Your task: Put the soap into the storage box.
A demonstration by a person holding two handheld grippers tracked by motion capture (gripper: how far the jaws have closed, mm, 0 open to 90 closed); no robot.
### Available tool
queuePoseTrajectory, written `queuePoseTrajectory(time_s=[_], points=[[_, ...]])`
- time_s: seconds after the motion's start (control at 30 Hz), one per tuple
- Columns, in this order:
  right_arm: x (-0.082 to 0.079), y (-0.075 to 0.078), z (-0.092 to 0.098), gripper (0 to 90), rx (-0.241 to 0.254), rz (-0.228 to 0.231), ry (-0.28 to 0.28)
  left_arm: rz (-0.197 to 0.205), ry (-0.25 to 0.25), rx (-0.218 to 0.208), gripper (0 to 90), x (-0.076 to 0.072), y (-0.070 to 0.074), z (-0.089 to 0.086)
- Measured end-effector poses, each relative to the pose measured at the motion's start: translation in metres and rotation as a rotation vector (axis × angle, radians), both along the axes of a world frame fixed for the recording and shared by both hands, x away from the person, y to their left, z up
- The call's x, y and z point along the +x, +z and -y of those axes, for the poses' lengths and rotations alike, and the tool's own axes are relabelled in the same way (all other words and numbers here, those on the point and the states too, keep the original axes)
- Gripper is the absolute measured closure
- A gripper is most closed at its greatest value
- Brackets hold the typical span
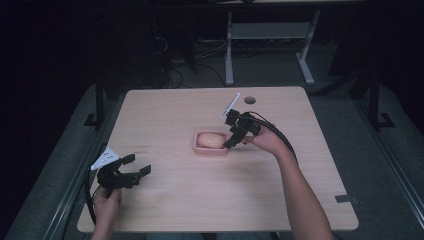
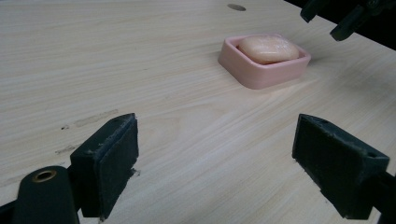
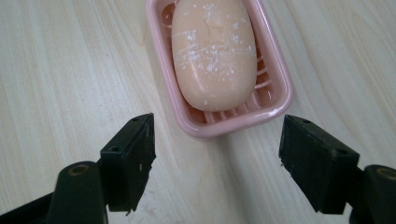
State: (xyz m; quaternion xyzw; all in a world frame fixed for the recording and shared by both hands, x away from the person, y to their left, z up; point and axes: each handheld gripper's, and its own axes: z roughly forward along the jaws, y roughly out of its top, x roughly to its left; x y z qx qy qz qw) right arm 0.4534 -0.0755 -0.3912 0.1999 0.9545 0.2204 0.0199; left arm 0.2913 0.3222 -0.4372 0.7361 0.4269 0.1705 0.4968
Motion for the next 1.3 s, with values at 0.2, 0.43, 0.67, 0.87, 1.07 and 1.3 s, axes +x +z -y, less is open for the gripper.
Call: queuePoseTrajectory(time_s=[0.2,0.43,0.67,0.87,1.07,1.3], points=[[-0.002,-0.002,0.007,26.5,0.006,-0.004,-0.01,0.002,0.001,-0.002,14.2,0.0,0.0,0.001],[-0.005,0.0,0.01,26.0,0.0,-0.012,-0.017,-0.001,0.001,0.002,14.2,0.0,0.0,0.001],[-0.009,0.004,0.012,25.9,-0.001,-0.006,-0.013,0.0,-0.001,0.005,14.2,0.0,0.0,0.001],[-0.014,0.003,0.017,25.9,0.015,0.001,-0.021,0.0,-0.003,0.005,14.2,0.0,0.0,0.001],[-0.017,-0.001,0.025,25.7,0.017,-0.009,-0.03,-0.001,-0.003,0.005,14.3,0.0,-0.001,0.002],[-0.022,-0.001,0.035,25.3,0.037,-0.002,-0.042,-0.001,-0.002,0.006,14.2,0.0,-0.001,0.002]])
